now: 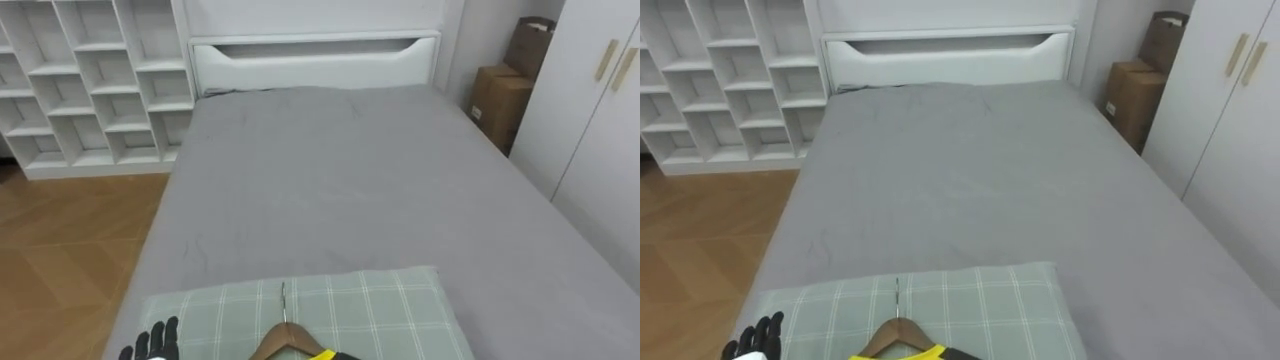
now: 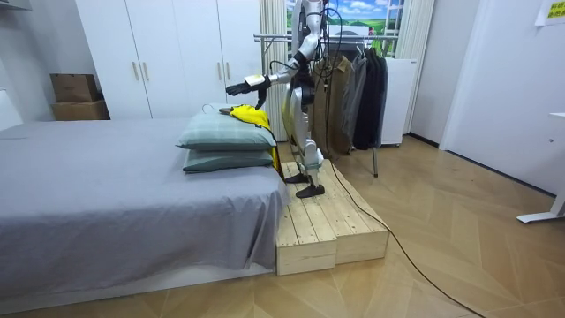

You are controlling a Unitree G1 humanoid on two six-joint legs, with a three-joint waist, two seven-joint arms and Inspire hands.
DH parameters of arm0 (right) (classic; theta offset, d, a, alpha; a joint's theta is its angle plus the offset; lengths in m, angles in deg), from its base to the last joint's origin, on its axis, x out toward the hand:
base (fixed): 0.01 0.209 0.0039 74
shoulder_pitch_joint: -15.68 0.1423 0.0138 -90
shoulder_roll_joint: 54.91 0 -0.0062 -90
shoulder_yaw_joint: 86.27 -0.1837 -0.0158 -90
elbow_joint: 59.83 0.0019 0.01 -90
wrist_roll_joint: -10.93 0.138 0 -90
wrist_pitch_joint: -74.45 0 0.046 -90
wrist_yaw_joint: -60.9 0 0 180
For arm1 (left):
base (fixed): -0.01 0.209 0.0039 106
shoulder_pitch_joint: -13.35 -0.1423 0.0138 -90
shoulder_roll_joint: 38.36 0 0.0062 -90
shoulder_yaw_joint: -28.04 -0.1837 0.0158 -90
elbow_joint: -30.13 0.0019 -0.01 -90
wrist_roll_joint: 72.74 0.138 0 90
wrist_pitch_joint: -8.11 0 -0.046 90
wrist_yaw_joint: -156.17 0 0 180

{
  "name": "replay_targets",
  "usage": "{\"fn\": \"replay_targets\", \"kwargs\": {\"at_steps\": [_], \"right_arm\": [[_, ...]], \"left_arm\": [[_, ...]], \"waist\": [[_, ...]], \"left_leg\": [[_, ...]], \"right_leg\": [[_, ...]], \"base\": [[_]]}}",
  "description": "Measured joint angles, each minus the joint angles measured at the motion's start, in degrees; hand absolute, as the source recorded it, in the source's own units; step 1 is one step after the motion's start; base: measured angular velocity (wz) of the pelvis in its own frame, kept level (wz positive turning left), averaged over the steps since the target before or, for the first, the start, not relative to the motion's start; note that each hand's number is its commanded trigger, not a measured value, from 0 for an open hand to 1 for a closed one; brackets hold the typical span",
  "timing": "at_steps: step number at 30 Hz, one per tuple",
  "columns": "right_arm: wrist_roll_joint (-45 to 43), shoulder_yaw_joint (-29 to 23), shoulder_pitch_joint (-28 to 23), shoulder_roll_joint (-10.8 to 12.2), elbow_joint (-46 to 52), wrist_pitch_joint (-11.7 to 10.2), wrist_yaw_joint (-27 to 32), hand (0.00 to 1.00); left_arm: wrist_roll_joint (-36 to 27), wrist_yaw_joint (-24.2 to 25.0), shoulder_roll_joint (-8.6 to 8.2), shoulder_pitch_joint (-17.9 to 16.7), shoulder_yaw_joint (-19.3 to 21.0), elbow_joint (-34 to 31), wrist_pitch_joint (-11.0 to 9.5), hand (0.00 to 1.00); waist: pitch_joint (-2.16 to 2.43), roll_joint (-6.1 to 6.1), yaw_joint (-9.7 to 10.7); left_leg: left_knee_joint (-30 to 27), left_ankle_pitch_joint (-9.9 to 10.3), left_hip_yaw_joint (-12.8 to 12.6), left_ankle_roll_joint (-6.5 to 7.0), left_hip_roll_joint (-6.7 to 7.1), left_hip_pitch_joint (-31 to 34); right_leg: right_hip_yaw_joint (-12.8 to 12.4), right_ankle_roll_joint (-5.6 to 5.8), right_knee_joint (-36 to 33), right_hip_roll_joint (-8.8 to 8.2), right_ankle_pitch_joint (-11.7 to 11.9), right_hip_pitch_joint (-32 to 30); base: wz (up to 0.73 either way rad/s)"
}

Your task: Hang clothes

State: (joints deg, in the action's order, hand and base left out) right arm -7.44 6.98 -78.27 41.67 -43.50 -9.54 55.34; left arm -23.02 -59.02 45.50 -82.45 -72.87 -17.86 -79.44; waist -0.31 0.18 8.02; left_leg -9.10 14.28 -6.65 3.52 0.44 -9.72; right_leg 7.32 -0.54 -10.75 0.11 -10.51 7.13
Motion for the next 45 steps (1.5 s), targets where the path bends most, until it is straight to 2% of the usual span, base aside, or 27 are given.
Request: {"fn": "replay_targets", "kwargs": {"at_steps": [8,11,18,23,27,32,37,40,44,45], "right_arm": [[-0.3,0.0,0.0,0.2,0.0,0.4,-1.2,0.00],[-1.5,0.0,0.0,0.2,0.0,0.5,-1.7,0.00],[-2.0,0.0,0.0,0.2,0.0,1.6,-2.2,0.00],[-2.0,0.0,-0.4,0.3,-0.2,1.9,-2.8,0.00],[-1.8,0.1,-1.6,0.3,-0.1,3.5,-2.8,0.00],[-1.8,0.1,-2.9,0.6,0.0,3.9,-2.7,0.00],[-1.7,0.1,-2.3,1.0,0.1,3.9,-2.5,0.00],[-1.7,0.1,-1.6,0.9,0.1,3.8,-1.5,0.00],[-1.2,0.1,-1.2,0.9,0.1,3.9,-1.0,0.00],[-1.0,0.1,-1.4,0.9,0.1,4.0,-0.8,0.00]], "left_arm": [[0.0,1.1,-0.20,0.0,0.0,1.2,0.0,0.00],[0.0,1.1,-0.21,0.0,0.0,2.4,0.1,0.00],[-0.1,1.1,-0.22,0.0,0.7,2.9,0.2,0.00],[-0.3,2.2,-0.22,1.1,1.3,3.0,0.2,0.00],[-0.6,2.2,-0.22,1.5,1.3,2.9,0.9,0.00],[-0.5,2.6,-0.32,1.9,1.9,2.9,1.4,0.00],[-0.7,3.3,-0.34,5.0,2.1,2.8,2.1,0.00],[-0.7,3.3,-0.33,7.9,2.1,2.9,2.1,0.00],[-0.8,3.7,-0.30,10.2,1.8,3.0,2.3,0.00],[-0.9,4.6,-0.31,10.6,1.8,3.0,2.3,0.00]], "waist": [[0.01,-0.20,0.1],[0.01,-0.22,0.9],[0.04,-0.11,1.1],[0.08,-0.05,1.2],[0.20,-0.24,1.5],[0.41,-0.77,1.6],[0.69,-1.59,2.3],[0.53,-1.57,2.9],[0.34,-1.34,3.1],[0.22,-1.24,3.7]], "left_leg": [[0.6,0.0,-1.1,0.00,-0.03,-0.5],[0.8,0.0,-1.1,0.00,-0.01,-0.5],[0.8,0.0,-2.1,0.00,-0.10,-0.5],[0.8,0.0,-2.5,0.00,-0.09,0.3],[0.9,0.0,-2.7,0.00,-0.11,0.5],[0.9,0.0,-2.7,0.01,-0.21,0.7],[0.3,0.0,-2.9,0.04,-0.22,2.4],[-0.2,-0.2,-3.5,0.23,-0.14,3.8],[-0.3,-0.2,-4.0,0.23,-0.20,4.1],[-0.3,-0.1,-4.0,0.23,-0.23,4.2]], "right_leg": [[-1.0,0.04,0.0,0.09,0.0,-0.2],[-1.5,0.07,0.0,0.11,0.0,-0.3],[-2.6,0.07,-0.1,0.15,0.0,-1.0],[-2.7,0.08,-0.2,0.27,0.0,-2.1],[-2.8,0.04,-0.2,0.37,0.1,-2.3],[-3.2,-0.02,-1.0,0.49,0.1,-2.7],[-3.5,-0.01,-1.9,0.38,0.3,-4.9],[-4.0,0.06,-2.0,0.15,0.4,-6.1],[-4.2,0.07,-1.9,0.20,0.4,-6.4],[-4.0,0.06,-1.9,0.23,0.4,-6.4]], "base": [[-0.07],[0.00],[-0.07],[-0.06],[-0.02],[0.00],[0.00],[-0.08],[-0.07],[0.05]]}}
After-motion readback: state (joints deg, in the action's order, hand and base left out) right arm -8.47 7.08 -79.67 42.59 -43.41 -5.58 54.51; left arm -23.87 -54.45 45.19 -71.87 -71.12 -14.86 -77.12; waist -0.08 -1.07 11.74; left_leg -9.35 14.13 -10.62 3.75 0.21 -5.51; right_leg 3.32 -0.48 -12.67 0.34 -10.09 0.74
